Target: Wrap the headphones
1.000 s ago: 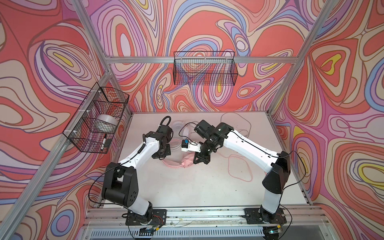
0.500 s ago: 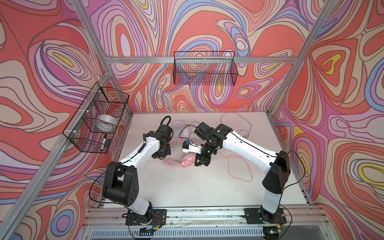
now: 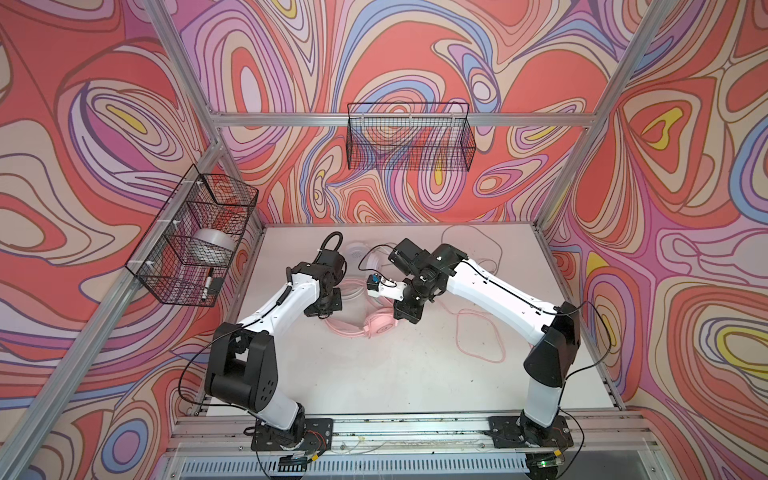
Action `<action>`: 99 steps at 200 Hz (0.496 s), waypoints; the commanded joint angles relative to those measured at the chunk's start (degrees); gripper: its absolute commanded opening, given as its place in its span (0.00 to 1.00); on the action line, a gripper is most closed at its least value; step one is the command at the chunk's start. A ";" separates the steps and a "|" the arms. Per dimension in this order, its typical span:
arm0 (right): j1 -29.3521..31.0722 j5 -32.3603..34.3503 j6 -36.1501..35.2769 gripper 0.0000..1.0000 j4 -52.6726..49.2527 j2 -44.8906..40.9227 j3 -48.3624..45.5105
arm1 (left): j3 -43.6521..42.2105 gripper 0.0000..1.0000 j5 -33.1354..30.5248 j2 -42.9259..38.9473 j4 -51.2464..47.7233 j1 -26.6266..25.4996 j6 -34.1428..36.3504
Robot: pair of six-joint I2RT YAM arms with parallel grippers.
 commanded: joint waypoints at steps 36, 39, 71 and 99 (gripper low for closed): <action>-2.87 4.50 -2.99 0.00 7.89 1.84 1.90 | -0.41 0.00 9.03 -0.66 1.58 -0.41 3.61; -3.15 4.66 -2.83 0.00 8.26 2.03 2.13 | -0.44 0.00 9.08 -0.63 1.58 -0.55 3.71; -6.25 4.81 -1.89 0.00 10.94 4.88 4.88 | -0.53 0.00 9.04 0.16 1.32 -1.04 4.54; -8.04 3.60 -0.67 0.00 11.39 7.92 7.80 | -0.60 0.00 10.43 0.59 1.58 -1.47 5.50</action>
